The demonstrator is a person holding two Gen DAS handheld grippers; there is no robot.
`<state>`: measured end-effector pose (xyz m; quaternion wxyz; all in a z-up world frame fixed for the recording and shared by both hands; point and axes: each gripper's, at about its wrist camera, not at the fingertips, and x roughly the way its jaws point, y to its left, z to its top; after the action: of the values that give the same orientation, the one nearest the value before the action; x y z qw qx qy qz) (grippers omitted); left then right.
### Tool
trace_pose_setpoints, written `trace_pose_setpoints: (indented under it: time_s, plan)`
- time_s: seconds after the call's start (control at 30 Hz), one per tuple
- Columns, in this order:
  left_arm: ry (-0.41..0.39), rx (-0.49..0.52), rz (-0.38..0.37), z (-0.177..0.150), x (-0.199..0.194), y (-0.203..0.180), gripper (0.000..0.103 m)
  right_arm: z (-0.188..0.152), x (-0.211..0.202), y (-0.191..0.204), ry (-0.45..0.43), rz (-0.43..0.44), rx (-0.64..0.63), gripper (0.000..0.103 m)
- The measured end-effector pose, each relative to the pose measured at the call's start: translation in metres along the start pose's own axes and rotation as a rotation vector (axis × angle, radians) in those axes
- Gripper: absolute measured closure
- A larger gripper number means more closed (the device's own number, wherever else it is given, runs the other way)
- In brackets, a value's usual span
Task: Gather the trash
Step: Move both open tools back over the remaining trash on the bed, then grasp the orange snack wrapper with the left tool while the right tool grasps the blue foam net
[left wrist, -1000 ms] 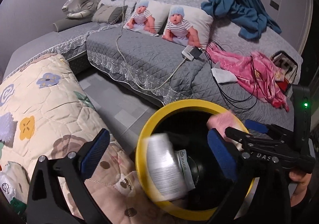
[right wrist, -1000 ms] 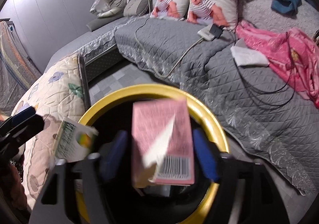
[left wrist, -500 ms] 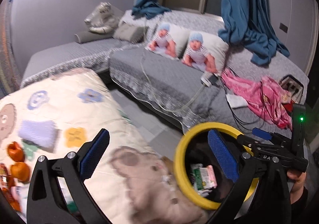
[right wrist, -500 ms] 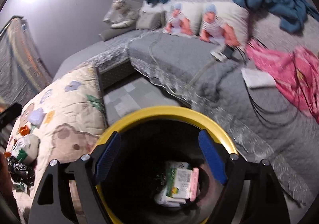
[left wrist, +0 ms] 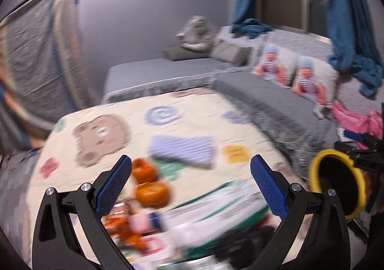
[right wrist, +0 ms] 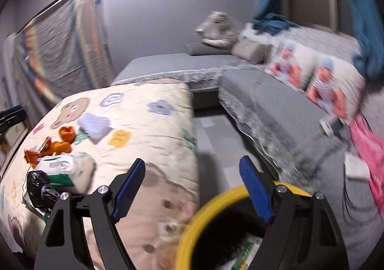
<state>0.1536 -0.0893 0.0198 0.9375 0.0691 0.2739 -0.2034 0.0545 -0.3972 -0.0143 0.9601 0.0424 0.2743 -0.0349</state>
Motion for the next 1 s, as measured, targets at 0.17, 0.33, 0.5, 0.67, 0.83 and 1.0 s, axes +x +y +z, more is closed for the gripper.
trace_pose_setpoints:
  time_s: [0.17, 0.33, 0.5, 0.67, 0.83, 1.0]
  plan:
    - [0.029, -0.068, 0.093, -0.013, -0.001, 0.055, 0.008, 0.026, 0.024, 0.049, -0.006, 0.081, -0.1, 0.026]
    - [0.052, -0.109, 0.124, -0.029, 0.001, 0.085, 0.008, 0.045, 0.047, 0.089, 0.013, 0.143, -0.186, 0.026]
    - [0.097, -0.139, 0.119, -0.041, 0.015, 0.099, 0.008, 0.058, 0.073, 0.124, 0.046, 0.188, -0.283, 0.026]
    - [0.164, -0.178, 0.104, -0.053, 0.033, 0.113, 0.008, 0.07, 0.102, 0.158, 0.08, 0.266, -0.379, 0.026]
    - [0.223, -0.203, 0.093, -0.064, 0.05, 0.125, 0.008, 0.08, 0.135, 0.183, 0.135, 0.342, -0.446, 0.026]
    - [0.288, -0.252, 0.056, -0.072, 0.071, 0.138, 0.008, 0.085, 0.171, 0.203, 0.201, 0.374, -0.494, 0.026]
